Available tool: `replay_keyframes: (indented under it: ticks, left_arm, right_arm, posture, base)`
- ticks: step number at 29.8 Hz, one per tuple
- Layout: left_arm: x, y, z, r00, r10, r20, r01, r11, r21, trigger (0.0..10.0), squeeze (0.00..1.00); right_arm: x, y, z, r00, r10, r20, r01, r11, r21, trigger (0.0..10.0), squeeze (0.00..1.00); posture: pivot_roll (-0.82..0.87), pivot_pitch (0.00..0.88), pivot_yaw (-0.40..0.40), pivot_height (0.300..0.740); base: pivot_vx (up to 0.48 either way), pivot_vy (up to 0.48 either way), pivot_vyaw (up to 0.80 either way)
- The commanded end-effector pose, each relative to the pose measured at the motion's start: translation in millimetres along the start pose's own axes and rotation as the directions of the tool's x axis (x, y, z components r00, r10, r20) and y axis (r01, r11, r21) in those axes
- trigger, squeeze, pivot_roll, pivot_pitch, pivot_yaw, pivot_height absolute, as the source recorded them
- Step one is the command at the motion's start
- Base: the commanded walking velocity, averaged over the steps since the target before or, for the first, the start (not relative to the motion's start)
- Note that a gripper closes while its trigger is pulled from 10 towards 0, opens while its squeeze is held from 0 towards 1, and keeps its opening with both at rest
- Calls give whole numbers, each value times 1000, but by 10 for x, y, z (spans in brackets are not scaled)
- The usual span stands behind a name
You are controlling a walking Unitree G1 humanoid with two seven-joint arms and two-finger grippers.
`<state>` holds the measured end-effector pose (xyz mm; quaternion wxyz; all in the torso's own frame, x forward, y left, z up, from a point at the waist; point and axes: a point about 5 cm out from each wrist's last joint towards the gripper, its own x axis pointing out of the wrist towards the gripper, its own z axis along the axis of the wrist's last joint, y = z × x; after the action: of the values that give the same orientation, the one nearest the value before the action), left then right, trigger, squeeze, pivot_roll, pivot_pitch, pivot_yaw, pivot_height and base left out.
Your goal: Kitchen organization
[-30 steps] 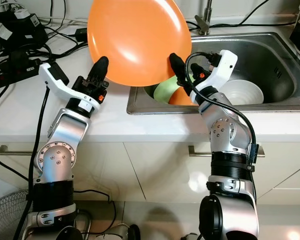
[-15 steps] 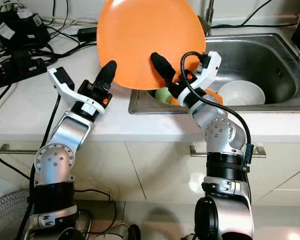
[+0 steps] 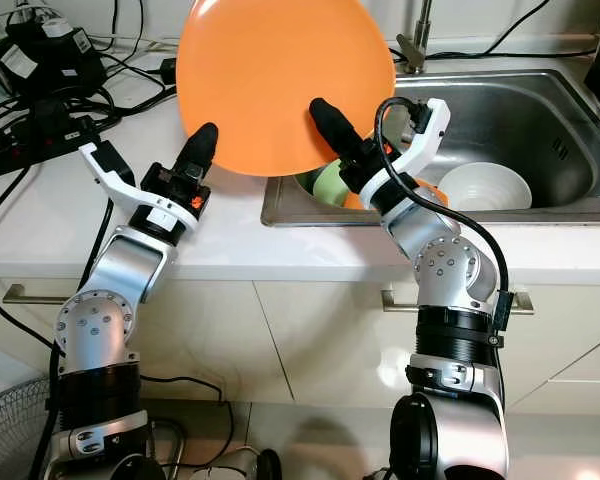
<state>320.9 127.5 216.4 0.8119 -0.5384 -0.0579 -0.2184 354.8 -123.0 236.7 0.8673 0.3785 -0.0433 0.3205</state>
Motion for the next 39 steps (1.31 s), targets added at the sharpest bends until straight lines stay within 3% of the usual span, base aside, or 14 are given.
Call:
replay_keyframes:
  ticks: [1,12,33,36,38,39]
  left_arm:
    - [18,-38,36,1000,-22,10,23,999,-27,0,0]
    - [-6,-83,-150,994,-51,-100,46,998,-52,0,0]
    - [-25,-69,-211,987,-49,-153,43,998,-41,0,0]
    - [-23,-69,-218,986,-49,-161,44,998,-33,0,0]
    - [-19,-55,-217,985,-28,-172,36,998,43,0,0]
    - [-17,-49,-222,983,-18,-181,32,997,75,3020,0]
  right_arm:
    - [19,57,53,999,21,24,-22,1000,13,0,0]
    - [22,73,56,999,31,23,-32,999,21,0,0]
    - [-14,34,0,999,21,-28,-21,1000,0,0,0]
    - [-9,39,-5,999,23,-27,-23,1000,2,0,0]
    - [-7,41,-9,999,22,-27,-22,1000,6,0,0]
    - [-8,39,-9,999,19,-26,-19,1000,8,0,0]
  posture:
    - [-55,49,103,740]
    - [-58,50,103,740]
    - [-60,51,102,740]
    - [-60,48,102,740]
    - [-58,50,102,740]
    - [-58,50,102,740]
  base:
    - [0,0,0]
    - [0,0,0]
    - [0,0,0]
    - [0,0,0]
    - [0,0,0]
    - [0,0,0]
